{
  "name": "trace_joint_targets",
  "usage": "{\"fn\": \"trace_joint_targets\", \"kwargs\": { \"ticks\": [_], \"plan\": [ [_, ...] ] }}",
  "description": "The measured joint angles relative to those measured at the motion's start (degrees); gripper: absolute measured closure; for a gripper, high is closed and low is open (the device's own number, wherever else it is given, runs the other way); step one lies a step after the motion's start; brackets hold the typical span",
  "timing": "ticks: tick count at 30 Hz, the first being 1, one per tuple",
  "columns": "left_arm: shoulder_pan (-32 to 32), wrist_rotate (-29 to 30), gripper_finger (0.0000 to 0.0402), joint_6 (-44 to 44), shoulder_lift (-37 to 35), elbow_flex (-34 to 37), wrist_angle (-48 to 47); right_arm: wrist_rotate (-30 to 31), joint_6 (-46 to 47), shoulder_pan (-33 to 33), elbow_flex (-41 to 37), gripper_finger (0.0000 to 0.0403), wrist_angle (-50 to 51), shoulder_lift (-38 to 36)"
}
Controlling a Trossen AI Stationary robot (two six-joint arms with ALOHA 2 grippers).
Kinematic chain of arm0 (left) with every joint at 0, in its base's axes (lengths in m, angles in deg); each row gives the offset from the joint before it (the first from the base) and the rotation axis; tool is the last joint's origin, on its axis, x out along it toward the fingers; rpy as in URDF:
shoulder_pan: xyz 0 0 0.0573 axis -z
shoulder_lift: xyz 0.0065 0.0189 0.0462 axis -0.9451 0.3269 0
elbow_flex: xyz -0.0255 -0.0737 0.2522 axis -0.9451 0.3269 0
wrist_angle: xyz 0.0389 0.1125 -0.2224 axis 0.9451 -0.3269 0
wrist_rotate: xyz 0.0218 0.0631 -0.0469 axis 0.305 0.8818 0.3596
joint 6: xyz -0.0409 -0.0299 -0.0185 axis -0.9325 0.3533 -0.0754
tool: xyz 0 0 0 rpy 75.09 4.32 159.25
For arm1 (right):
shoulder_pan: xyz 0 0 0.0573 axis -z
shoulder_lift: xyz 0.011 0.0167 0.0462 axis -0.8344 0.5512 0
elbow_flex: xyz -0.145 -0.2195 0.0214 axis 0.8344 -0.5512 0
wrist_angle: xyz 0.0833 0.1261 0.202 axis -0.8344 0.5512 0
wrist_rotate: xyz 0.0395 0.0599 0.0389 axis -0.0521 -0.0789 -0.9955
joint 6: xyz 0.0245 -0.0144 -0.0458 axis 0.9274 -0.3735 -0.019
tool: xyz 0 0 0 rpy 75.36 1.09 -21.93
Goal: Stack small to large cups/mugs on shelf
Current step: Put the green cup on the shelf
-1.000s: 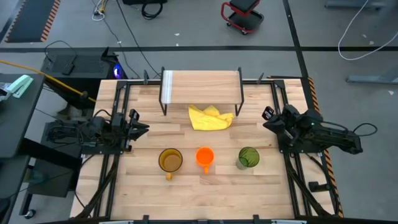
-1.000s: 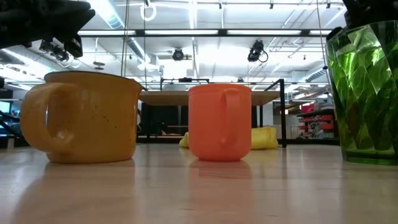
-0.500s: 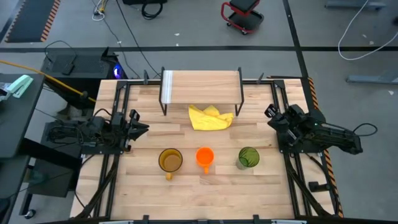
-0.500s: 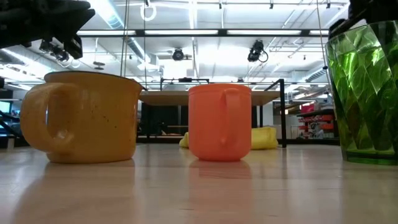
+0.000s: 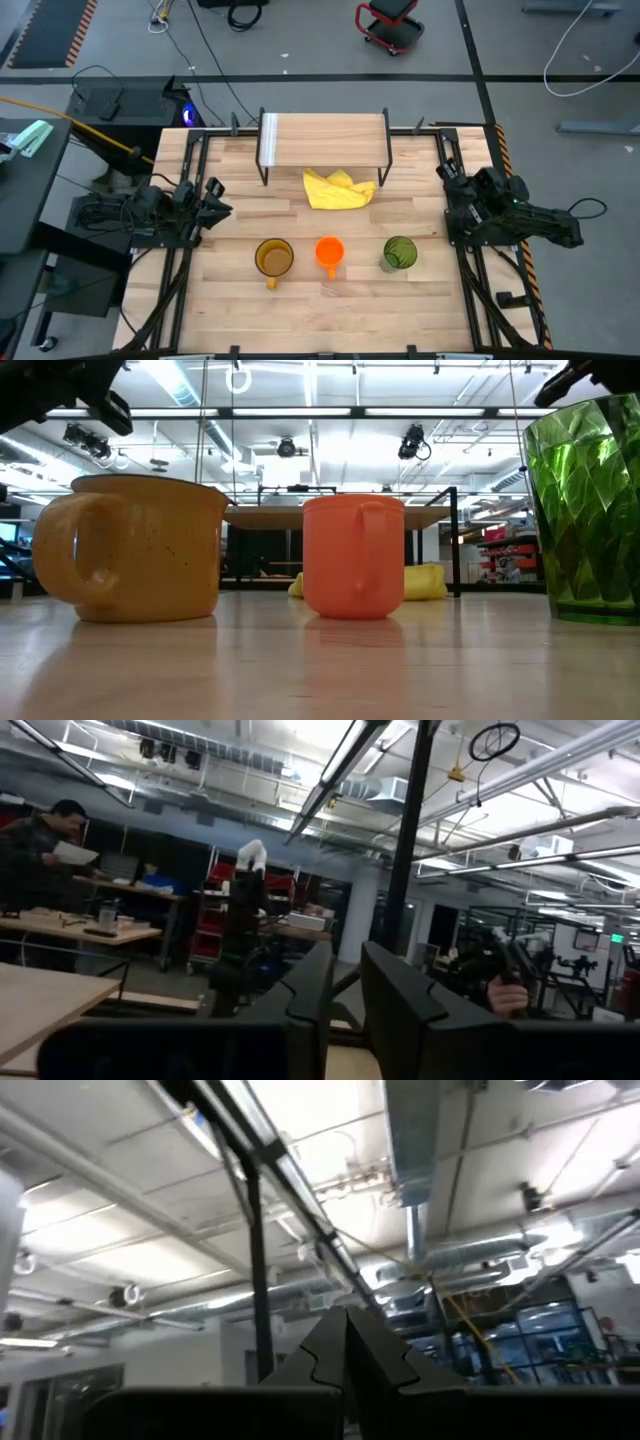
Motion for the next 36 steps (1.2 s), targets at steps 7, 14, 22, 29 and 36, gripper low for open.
{"fn": "trace_joint_targets", "kwargs": {
  "ticks": [7, 14, 22, 29, 36],
  "plan": [
    [0.0, -0.42, 0.0339, 1.49, 0.0, 0.0, 0.42, -1.42, 2.51, 0.0, 1.96, 0.0386, 1.71, 0.79],
    [2.55, -0.48, 0.0336, 5.25, 0.02, -0.09, 2.91, -4.5, 3.69, -0.02, 10.45, 0.0386, 11.06, 8.64],
    [7.05, 0.07, 0.0327, 7.58, 5.49, -3.78, 2.79, -3.87, 1.99, -2.62, 22.68, 0.0386, 27.96, 24.2],
    [8.84, 2.95, 0.0326, 7.58, 14.63, -6.94, 2.33, 5.0, -2.71, -8.78, 35.79, 0.0386, 48.28, 35.08],
    [9.74, 12.83, 0.0332, 6.22, 17.65, -8.27, -2.32, 18.57, 0.53, -17.65, 42.13, 0.0386, 65.84, 37.86]
  ]
}}
